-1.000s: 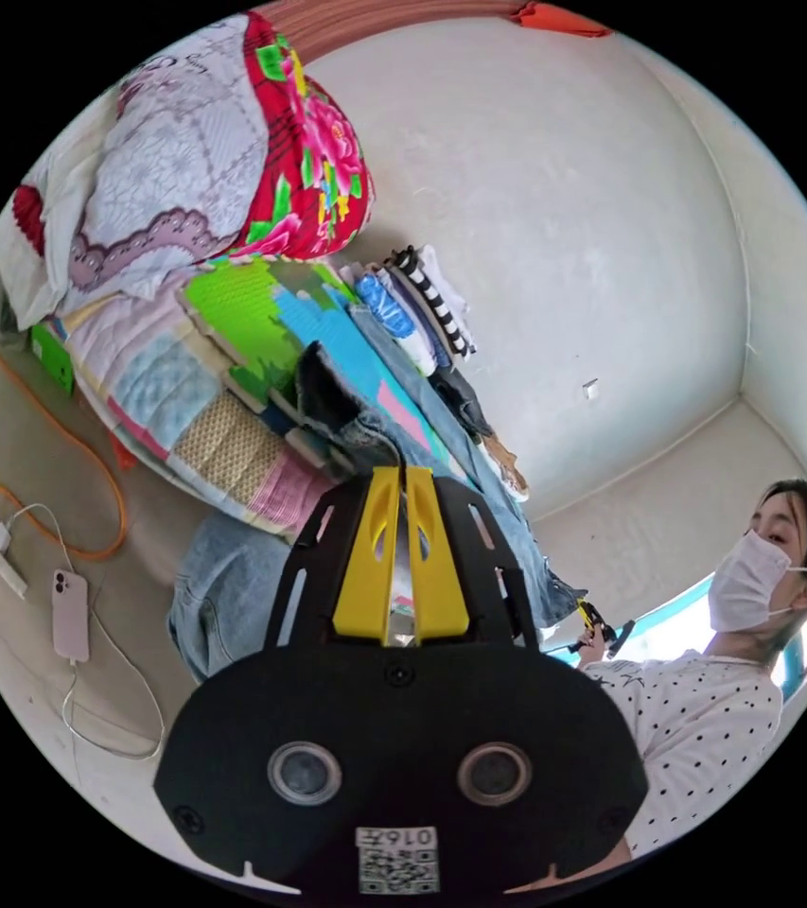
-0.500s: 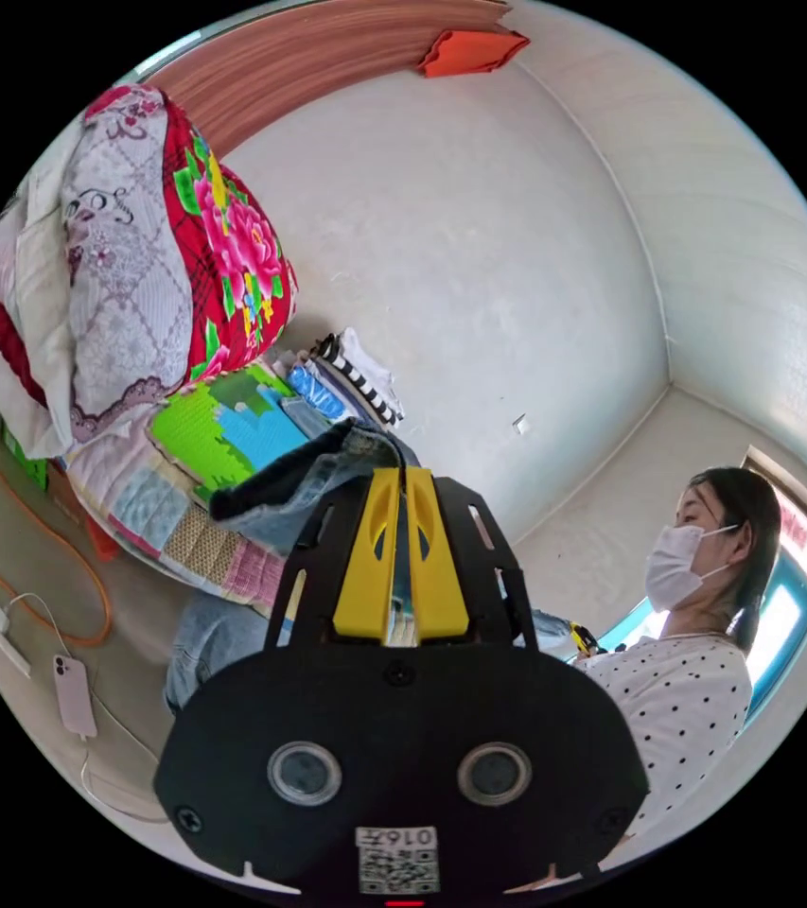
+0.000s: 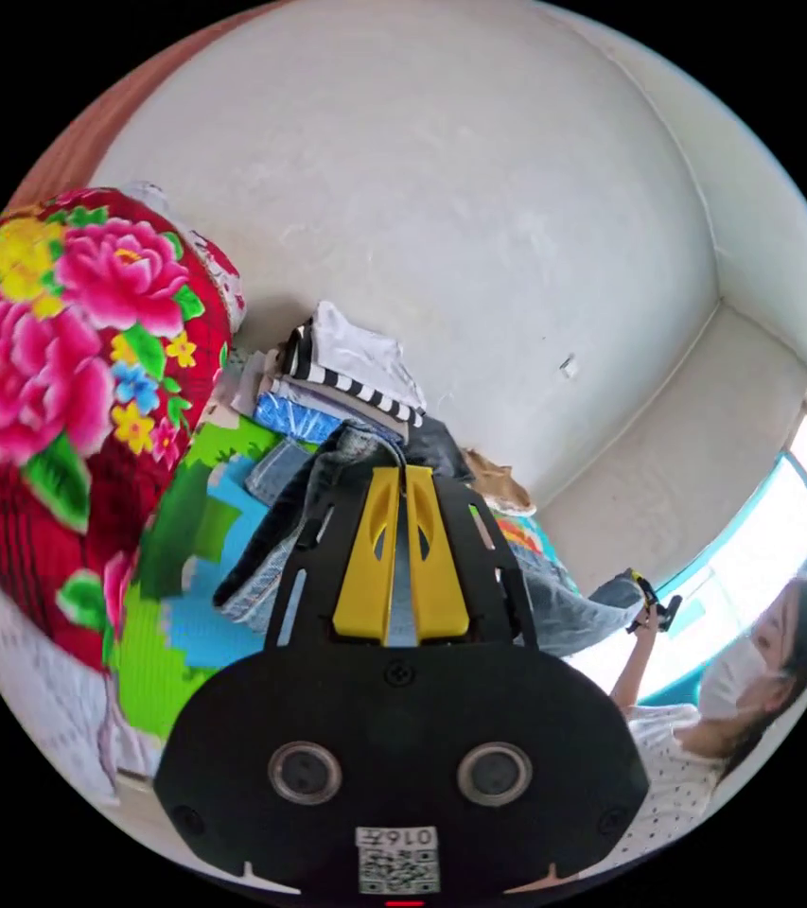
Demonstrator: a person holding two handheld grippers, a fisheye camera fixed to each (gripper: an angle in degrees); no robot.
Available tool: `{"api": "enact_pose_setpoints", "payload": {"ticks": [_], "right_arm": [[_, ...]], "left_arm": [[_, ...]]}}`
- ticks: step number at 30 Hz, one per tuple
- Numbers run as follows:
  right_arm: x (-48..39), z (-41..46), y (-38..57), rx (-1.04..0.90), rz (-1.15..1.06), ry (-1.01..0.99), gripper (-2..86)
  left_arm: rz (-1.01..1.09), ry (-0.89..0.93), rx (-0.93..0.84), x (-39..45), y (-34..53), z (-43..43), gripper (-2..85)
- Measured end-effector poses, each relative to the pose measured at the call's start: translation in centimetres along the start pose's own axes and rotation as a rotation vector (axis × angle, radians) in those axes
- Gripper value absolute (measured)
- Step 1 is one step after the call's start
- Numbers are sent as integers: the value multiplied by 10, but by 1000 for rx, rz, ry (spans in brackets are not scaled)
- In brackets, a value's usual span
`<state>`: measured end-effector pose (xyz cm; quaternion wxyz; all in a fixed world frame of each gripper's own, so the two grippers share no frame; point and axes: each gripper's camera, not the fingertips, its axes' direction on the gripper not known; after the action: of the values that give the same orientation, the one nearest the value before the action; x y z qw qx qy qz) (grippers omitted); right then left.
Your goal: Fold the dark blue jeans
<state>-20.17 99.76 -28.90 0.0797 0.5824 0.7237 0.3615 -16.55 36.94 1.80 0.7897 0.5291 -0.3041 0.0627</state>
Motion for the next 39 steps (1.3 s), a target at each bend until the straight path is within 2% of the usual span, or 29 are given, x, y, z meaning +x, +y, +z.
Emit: {"api": "enact_pose_setpoints", "payload": {"ticks": [3,4,6,9,13,15,20,24,27,32,34,39], "right_arm": [[13,80,-55,-131,48,121,8],[17,98,-63,-153,69,157,9],[37,167,-86,-246,117,316,15],[69,222,-86,-352,195,485,27],[79,211,-75,-307,124,469,67],[79,179,-65,-282,51,389,98],[94,107,-37,-290,32,265,143],[101,71,-17,-318,55,387,147],[103,61,-7,-343,86,394,151],[90,64,2,-364,91,380,155],[84,71,0,-374,85,369,154],[66,104,-20,-385,81,322,142]], "left_arm": [[-68,-94,-79,-2,-86,102,6],[-107,-118,-78,-5,-106,140,34],[-141,-147,-95,-8,-121,189,69],[-153,-174,-134,-8,-119,238,87],[-74,-243,-274,-31,-99,261,88],[-101,-282,-287,-55,-90,254,90],[-280,-262,-224,-126,-76,226,103],[-325,-179,-94,-145,-76,226,124],[-322,-189,-122,-144,-83,253,130],[-322,-391,-106,-133,-87,278,53],[-319,-395,-120,-130,-90,279,20],[-343,-372,-102,-127,-74,259,-1]]}}
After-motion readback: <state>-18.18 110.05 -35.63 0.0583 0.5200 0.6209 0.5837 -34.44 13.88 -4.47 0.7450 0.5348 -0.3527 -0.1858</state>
